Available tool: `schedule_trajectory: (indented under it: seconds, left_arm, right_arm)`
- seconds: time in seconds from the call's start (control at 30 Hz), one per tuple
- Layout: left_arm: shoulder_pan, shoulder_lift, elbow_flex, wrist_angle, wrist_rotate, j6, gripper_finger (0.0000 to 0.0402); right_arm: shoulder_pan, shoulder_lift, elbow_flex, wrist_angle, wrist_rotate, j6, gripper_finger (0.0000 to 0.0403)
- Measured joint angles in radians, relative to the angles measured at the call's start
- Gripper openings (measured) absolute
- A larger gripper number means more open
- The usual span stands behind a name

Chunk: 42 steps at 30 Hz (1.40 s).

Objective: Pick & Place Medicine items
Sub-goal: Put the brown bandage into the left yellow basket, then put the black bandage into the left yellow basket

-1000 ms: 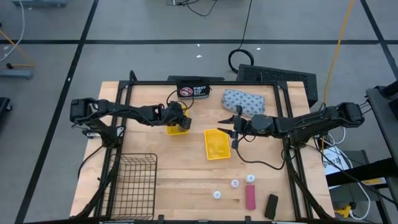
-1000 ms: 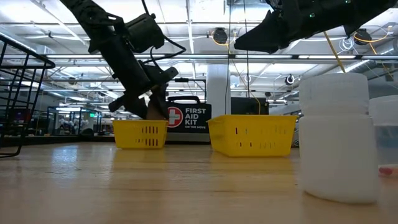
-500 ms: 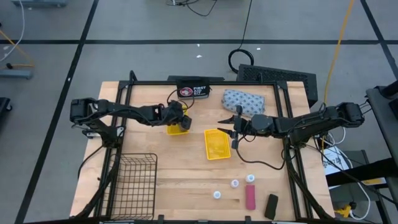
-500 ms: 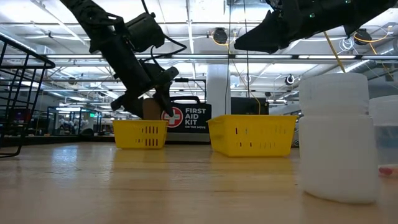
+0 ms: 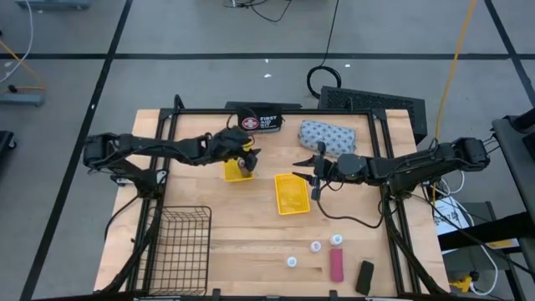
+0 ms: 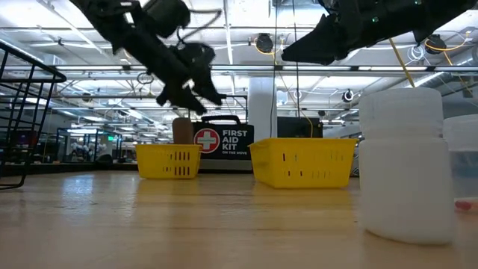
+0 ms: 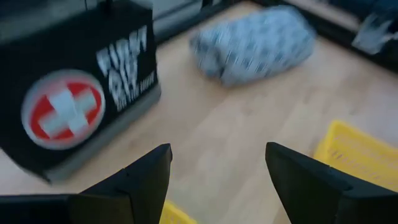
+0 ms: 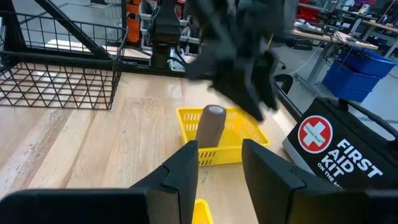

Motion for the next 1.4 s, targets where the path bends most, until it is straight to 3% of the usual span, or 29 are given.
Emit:
schedule_trajectory:
  seconds: [0.17, 0.33, 0.5, 0.7, 0.93, 1.17, 1.4]
  left_arm:
    - [-0.053, -0.155, 0.001, -0.069, 0.02, 0.042, 0.0266]
    - [-0.144, -0.235, 0.001, -0.167, 0.11, 0.015, 0.0267]
    - [-0.231, -0.191, 0.001, -0.266, 0.123, 0.013, 0.0266]
    - [-0.274, -0.069, 0.001, -0.255, 0.082, 0.015, 0.0266]
    - [-0.255, 0.02, 0.0, -0.295, 0.023, -0.012, 0.0266]
    - [-0.223, 0.019, 0.0, -0.3, -0.064, 0.012, 0.0266]
    - [-0.176, 0.019, 0.0, -0.294, -0.089, 0.061, 0.0266]
  right_arm:
    - [0.0, 0.0, 0.0, -0.011, 0.0, 0.0, 0.0116]
    - [-0.001, 0.0, 0.0, -0.015, 0.0, 0.0, 0.0116]
    - [-0.001, 0.0, 0.0, -0.015, 0.0, 0.0, 0.0116]
    - [0.0, 0.0, 0.0, -0.015, 0.0, 0.0, 0.0116]
    - [0.0, 0.0, 0.0, -0.015, 0.0, 0.001, 0.0116]
    - [0.0, 0.0, 0.0, -0.017, 0.0, 0.0, 0.0116]
    - [0.0, 0.0, 0.0, -0.023, 0.0, 0.0, 0.0116]
